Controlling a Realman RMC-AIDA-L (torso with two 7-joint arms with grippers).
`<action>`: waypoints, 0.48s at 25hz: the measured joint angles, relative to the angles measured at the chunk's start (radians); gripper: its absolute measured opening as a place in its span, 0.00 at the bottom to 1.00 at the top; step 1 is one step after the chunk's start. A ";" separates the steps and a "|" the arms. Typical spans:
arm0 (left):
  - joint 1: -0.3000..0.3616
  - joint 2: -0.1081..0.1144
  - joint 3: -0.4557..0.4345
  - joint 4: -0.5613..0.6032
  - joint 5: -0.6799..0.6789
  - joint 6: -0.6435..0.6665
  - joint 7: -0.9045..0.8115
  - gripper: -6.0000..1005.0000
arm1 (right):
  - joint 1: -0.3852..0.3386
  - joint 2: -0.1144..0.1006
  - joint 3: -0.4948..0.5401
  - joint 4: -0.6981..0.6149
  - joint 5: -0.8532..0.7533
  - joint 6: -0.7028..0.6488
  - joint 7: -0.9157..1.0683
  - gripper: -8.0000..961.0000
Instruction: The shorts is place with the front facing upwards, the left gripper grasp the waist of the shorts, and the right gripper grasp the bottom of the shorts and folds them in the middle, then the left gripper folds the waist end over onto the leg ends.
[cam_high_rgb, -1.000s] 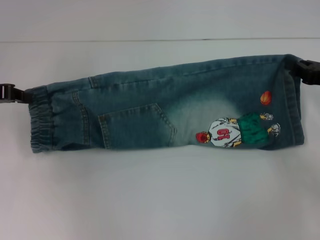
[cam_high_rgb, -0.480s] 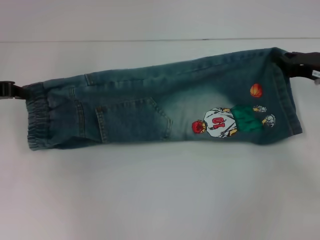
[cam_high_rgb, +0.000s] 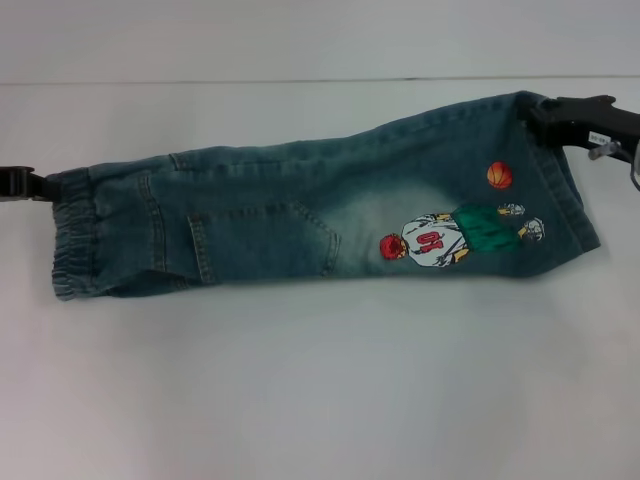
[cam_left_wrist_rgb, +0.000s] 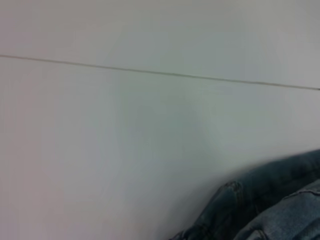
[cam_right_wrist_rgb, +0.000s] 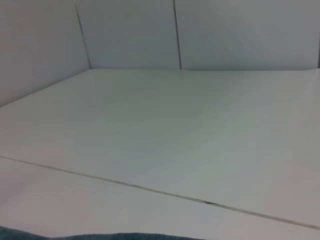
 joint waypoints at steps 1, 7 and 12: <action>0.000 -0.002 0.004 -0.001 -0.002 -0.006 0.000 0.03 | 0.002 0.000 -0.003 0.001 0.000 0.006 -0.002 0.05; 0.001 -0.010 0.007 -0.005 -0.003 -0.041 -0.004 0.03 | 0.004 0.005 -0.017 0.002 0.036 0.014 -0.030 0.05; 0.000 -0.011 0.008 -0.006 -0.003 -0.048 -0.007 0.03 | 0.003 0.007 -0.019 -0.007 0.037 -0.007 -0.052 0.05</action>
